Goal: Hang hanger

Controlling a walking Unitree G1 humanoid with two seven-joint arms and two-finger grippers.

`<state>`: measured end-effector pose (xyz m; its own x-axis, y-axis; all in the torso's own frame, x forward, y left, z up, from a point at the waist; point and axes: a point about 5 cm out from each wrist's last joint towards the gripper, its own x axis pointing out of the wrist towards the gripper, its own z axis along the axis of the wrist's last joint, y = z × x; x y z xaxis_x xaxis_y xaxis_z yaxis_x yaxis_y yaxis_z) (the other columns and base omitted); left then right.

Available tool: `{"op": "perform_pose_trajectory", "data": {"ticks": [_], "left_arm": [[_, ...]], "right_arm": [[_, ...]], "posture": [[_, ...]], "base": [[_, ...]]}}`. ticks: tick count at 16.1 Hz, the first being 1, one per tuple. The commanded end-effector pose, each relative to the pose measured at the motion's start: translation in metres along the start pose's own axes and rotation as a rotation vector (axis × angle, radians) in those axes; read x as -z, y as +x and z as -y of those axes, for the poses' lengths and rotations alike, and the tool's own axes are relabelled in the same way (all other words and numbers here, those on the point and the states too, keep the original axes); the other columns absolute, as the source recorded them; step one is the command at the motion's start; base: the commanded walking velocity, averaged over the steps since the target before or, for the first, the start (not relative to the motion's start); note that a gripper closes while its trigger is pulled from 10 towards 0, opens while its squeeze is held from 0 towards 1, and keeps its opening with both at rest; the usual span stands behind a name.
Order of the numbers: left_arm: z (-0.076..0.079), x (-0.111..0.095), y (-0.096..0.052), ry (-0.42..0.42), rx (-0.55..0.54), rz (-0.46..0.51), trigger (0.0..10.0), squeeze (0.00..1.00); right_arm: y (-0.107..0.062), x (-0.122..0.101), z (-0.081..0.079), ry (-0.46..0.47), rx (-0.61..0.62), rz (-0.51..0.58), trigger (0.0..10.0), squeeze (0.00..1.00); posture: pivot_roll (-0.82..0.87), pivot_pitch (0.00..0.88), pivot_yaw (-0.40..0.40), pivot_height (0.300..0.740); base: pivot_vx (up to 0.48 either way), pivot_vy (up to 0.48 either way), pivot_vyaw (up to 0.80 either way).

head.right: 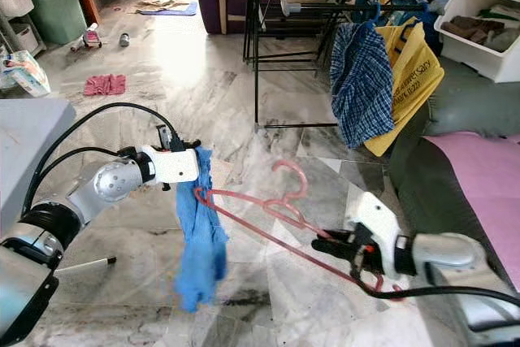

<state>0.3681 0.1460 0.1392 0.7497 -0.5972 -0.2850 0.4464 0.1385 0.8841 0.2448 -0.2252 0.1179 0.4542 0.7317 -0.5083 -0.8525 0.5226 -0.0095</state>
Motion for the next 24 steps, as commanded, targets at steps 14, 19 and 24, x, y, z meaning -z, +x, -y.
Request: {"op": "perform_pose_trajectory", "data": {"ticks": [14, 19, 24], "left_arm": [[0.011, 0.011, -0.005, 0.087, 0.073, -0.037, 10.0, 0.0], [0.012, 0.01, -0.005, 0.081, 0.072, -0.032, 10.0, 0.0], [0.011, 0.006, -0.003, 0.053, 0.058, -0.007, 10.0, 0.0]], "right_arm": [[-0.003, -0.007, 0.014, -0.135, 0.065, -0.038, 10.0, 0.0], [0.0, -0.006, 0.017, -0.154, 0.09, -0.033, 10.0, 0.0], [0.005, -0.008, 0.013, -0.144, 0.054, -0.01, 10.0, 0.0]], "posture": [[0.05, 0.032, -0.023, 0.74], [0.05, 0.035, -0.021, 0.74], [0.05, 0.035, -0.025, 0.74]], "base": [[0.0, 0.0, 0.0], [0.0, 0.0, 0.0], [0.0, 0.0, 0.0]]}}
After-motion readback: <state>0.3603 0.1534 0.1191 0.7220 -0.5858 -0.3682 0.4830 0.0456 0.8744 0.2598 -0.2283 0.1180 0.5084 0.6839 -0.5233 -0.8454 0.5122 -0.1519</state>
